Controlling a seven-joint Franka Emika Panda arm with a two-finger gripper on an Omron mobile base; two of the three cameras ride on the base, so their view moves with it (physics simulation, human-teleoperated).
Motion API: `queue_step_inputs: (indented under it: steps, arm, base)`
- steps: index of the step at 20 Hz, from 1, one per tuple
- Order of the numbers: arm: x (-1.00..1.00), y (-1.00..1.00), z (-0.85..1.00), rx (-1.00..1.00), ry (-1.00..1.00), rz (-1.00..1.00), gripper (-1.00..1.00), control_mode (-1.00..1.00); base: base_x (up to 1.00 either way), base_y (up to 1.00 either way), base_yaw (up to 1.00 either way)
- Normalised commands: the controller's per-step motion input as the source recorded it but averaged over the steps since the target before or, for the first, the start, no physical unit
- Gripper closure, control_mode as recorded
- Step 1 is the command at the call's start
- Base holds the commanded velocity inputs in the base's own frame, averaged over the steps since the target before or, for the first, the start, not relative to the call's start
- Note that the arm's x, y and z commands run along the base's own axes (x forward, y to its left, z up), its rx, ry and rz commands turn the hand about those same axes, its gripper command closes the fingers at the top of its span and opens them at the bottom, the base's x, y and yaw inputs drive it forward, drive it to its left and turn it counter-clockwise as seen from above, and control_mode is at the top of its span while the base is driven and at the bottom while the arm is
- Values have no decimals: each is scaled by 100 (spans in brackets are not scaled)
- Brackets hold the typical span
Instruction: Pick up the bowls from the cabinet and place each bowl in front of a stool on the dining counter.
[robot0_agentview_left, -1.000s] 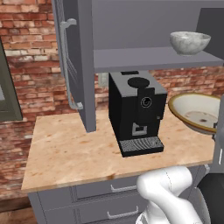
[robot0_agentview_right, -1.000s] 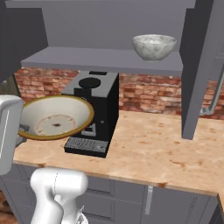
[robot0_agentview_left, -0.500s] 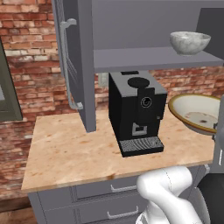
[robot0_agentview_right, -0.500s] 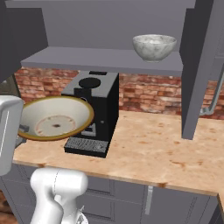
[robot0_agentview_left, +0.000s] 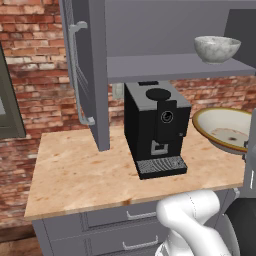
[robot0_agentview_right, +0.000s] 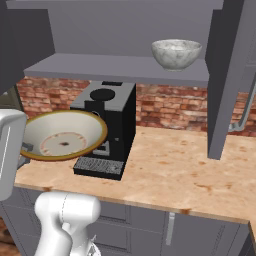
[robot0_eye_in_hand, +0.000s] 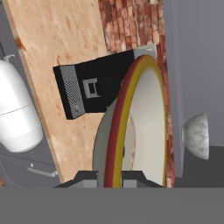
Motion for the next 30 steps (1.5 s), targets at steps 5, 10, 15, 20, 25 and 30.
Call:
queue_step_inputs:
  steps: [5,10,15,20,25,30]
  arm:
    - [0,0,0,0,0,0,100,-100]
    - [0,0,0,0,0,0,100,100]
    - [0,0,0,0,0,0,100,100]
    - [0,0,0,0,0,0,100,100]
    - [0,0,0,0,0,0,100,100]
    - [0,0,0,0,0,0,100,100]
  base:
    - [0,0,0]
    - [0,0,0]
    - [0,0,0]
    - [-33,-2,2]
    - [-96,-12,3]
    - [-83,-13,-18]
